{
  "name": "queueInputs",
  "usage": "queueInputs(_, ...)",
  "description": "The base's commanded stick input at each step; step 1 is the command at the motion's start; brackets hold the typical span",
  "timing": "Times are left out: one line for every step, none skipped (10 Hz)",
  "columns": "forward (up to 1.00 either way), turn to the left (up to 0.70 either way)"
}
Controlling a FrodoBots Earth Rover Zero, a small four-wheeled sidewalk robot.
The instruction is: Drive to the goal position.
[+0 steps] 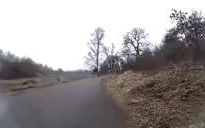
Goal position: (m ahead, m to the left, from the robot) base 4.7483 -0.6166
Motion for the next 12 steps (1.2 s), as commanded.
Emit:
queueInputs(0.70, 0.00)
queueInputs(0.70, 0.00)
queueInputs(0.70, 0.00)
queueInputs(0.70, 0.00)
queueInputs(0.70, 0.14)
queueInputs(0.70, 0.33)
queueInputs(0.70, 0.35)
queueInputs(0.70, 0.04)
queueInputs(0.70, 0.00)
queueInputs(0.70, 0.00)
queueInputs(0.70, 0.00)
queueInputs(0.70, 0.07)
